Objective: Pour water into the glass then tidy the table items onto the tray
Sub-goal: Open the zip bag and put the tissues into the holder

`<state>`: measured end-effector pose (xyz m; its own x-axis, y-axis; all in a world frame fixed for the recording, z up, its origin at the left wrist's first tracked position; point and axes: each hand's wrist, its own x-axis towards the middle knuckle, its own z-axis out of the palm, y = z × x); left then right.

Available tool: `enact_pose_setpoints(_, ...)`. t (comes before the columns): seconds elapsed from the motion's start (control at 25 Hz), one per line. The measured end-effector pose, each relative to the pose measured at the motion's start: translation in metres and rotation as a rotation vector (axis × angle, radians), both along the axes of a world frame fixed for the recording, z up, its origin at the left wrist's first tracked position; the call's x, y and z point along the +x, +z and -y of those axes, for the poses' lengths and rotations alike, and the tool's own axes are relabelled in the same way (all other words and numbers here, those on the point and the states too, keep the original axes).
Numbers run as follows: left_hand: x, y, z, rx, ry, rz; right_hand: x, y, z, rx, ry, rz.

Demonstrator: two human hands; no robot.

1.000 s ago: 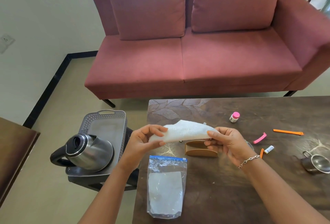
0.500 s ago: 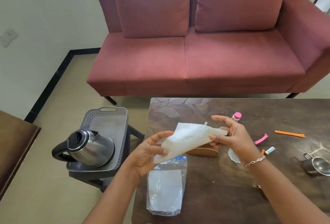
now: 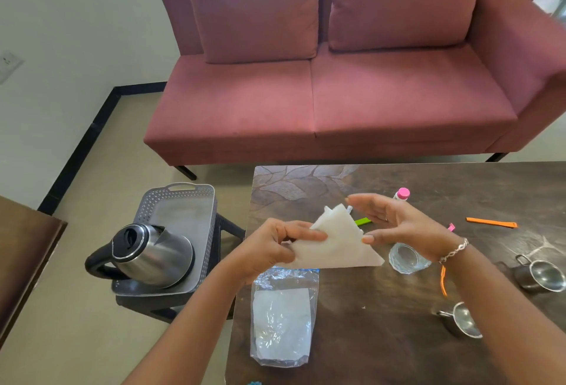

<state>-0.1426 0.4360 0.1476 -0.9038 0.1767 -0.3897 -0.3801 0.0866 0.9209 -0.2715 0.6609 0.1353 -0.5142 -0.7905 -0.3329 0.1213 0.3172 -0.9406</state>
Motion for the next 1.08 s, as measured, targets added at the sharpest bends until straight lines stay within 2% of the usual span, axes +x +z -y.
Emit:
enact_pose_setpoints(0.12, -0.008, 0.005, -0.006, -0.079, -0.103, -0.019, -0.010, 0.010, 0.017, -0.040, 0.193, -0.019)
enact_pose_setpoints(0.24, -0.018, 0.004, -0.010, -0.165, -0.143, -0.034, -0.016, 0.008, 0.028, 0.024, 0.246, -0.067)
enact_pose_setpoints(0.32, -0.023, -0.003, -0.011, -0.249, -0.121, -0.064, -0.018, 0.005, 0.029, 0.103, 0.212, -0.164)
enact_pose_setpoints(0.52, -0.034, -0.022, -0.023, -0.509, -0.089, -0.176, -0.011, -0.011, 0.024, 0.311, 0.043, -0.615)
enact_pose_setpoints(0.68, -0.048, -0.045, -0.025, -0.585, 0.039, -0.178, -0.012, -0.043, 0.013, 0.371, -0.156, -0.860)
enact_pose_setpoints(0.8, -0.053, -0.065, -0.025, -0.620, 0.069, -0.115, -0.019, -0.076, 0.006, 0.388, -0.236, -0.896)
enact_pose_setpoints(0.92, -0.054, -0.083, -0.027, -0.657, -0.015, -0.074, -0.023, -0.107, 0.006, 0.417, -0.260, -0.880)
enact_pose_setpoints(1.08, -0.050, -0.100, -0.028, -0.693, -0.051, -0.021, -0.026, -0.140, 0.016, 0.515, -0.141, -0.821)
